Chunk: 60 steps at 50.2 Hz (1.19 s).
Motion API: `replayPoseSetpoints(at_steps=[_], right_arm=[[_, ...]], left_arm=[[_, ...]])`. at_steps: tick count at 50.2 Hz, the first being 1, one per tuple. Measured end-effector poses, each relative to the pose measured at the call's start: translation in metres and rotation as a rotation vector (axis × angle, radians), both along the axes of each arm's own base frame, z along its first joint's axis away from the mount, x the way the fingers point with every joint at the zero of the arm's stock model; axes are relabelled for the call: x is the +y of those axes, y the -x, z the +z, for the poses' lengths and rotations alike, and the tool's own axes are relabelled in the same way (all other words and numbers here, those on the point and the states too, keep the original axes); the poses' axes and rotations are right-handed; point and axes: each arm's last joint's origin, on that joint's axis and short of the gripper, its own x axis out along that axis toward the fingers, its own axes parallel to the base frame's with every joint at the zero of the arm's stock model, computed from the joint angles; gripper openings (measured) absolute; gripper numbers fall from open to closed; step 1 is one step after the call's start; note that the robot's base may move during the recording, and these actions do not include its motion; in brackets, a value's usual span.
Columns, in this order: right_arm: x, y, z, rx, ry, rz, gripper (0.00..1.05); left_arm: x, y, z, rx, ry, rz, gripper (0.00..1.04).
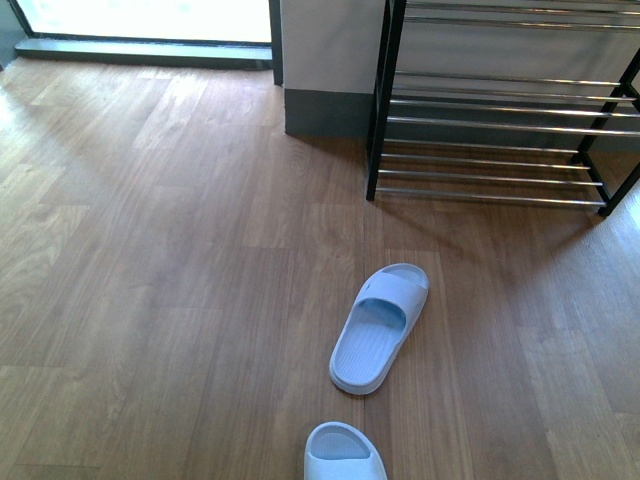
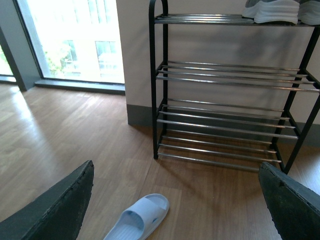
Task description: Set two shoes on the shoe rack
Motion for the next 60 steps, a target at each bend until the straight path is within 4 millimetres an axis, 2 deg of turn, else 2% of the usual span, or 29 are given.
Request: replayPoseSetpoints(at_steps=[42,49,53,60], right_arm=[[0.000,0.000,0.000,0.000,0.000,0.000,0.96],[0.001,0.000,0.003,-0.035,-0.057,0.060,0.96],[0.004,-0.007,0.003,-0.005,-0.059,0.048,0.95],[0.032,-0.044,0.000,0.194,0.035,0.154,0.96]], left_arm=[[0.000,0.000,0.000,0.000,0.000,0.000,0.95],[0.000,0.000,0.000,0.000,0.000,0.000,0.95],[0.000,0.000,0.000,0.000,0.000,0.000,0.95],[0.000,0.000,0.000,0.000,0.000,0.000,0.95]])
